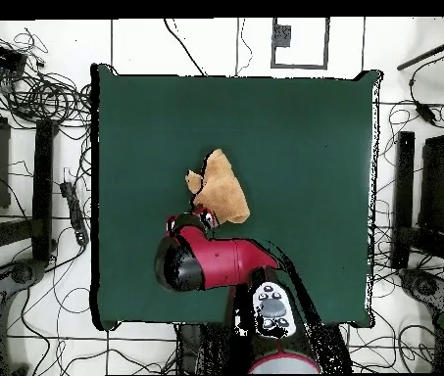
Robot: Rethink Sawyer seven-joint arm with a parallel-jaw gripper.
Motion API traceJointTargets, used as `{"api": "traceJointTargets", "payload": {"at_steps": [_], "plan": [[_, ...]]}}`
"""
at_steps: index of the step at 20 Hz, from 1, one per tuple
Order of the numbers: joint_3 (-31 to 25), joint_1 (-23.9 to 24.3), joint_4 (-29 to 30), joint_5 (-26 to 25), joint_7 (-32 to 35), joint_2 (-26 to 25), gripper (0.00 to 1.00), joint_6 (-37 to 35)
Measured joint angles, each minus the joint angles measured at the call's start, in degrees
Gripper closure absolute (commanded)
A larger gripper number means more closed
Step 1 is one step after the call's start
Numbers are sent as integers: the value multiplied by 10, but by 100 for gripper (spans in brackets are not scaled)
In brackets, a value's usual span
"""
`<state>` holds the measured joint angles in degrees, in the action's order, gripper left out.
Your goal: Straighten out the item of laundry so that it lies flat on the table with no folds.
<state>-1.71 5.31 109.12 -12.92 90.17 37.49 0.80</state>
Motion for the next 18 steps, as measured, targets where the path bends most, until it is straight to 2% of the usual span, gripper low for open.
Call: {"api": "traceJointTargets", "payload": {"at_steps": [12,13,18], "plan": [[1,3,-41,0,0,30,100,-60],[2,3,-47,0,0,34,0,-62],[11,-1,-57,-1,0,35,0,-62]]}}
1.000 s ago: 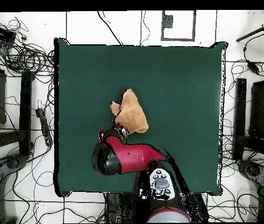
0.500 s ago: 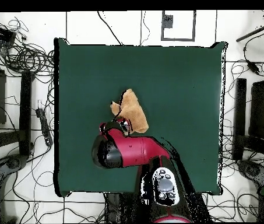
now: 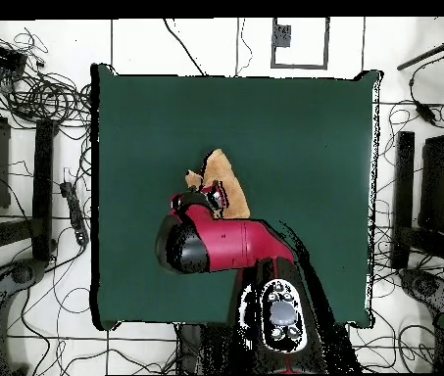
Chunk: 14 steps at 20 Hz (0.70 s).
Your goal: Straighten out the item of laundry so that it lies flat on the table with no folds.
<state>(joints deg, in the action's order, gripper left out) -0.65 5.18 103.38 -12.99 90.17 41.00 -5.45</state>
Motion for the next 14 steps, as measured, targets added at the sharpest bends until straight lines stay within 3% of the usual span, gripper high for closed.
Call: {"api": "traceJointTargets", "payload": {"at_steps": [14], "plan": [[22,-8,-33,0,0,-1,0,-4]]}}
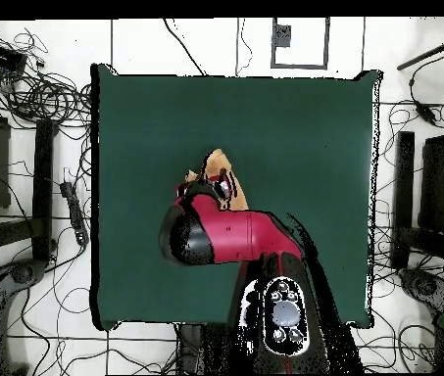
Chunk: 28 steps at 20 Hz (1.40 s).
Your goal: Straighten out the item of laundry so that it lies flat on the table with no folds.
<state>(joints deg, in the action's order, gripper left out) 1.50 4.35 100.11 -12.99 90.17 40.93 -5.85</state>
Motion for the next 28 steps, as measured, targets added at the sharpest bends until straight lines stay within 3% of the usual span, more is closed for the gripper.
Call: {"api": "traceJointTargets", "payload": {"at_steps": [12,28], "plan": [[-2,26,0,-17,0,-40,0,0],[-69,128,0,-16,0,-113,0,1]]}}
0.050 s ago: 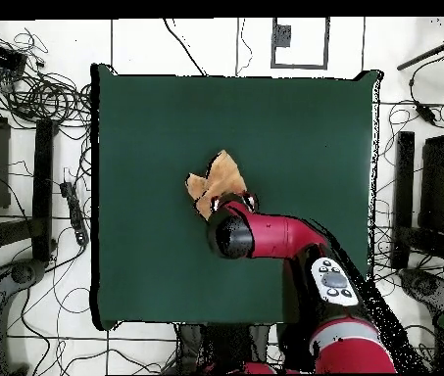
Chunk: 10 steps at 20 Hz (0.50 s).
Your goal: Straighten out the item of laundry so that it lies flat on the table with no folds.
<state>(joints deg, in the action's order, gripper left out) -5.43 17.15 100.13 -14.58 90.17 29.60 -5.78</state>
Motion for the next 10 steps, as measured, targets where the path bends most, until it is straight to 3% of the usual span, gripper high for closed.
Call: {"api": "traceJointTargets", "payload": {"at_steps": [10], "plan": [[-49,49,0,7,0,-18,0,-4]]}}
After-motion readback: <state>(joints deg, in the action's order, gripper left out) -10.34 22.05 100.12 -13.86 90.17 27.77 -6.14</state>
